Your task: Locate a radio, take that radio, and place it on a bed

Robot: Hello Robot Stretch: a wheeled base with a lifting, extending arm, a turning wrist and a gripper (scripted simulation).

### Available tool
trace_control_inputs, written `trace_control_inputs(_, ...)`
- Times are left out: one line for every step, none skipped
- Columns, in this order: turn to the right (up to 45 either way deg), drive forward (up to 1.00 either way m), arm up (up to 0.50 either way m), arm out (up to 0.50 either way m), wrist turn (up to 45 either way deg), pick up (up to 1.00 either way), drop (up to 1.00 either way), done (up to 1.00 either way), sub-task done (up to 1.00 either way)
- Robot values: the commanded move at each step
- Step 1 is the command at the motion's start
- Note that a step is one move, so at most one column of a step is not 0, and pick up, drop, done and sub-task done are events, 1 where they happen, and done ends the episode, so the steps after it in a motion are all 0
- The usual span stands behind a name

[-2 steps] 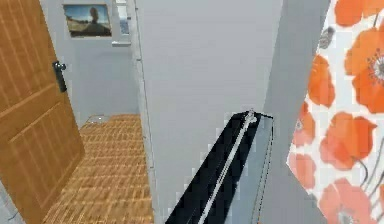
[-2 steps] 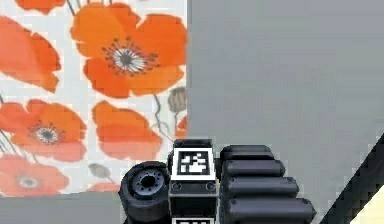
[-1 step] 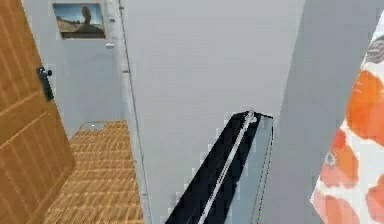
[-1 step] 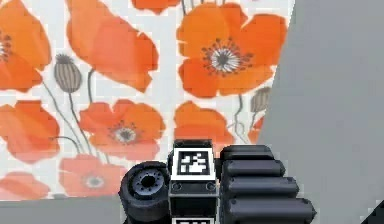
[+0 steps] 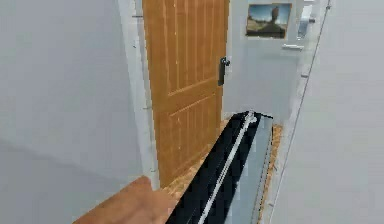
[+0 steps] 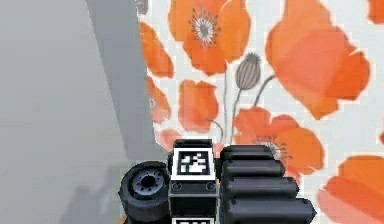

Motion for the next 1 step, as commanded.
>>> trace_control_inputs(0.0,0.85,0.00,0.00,0.0,0.00,0.00,0.00,0.00)
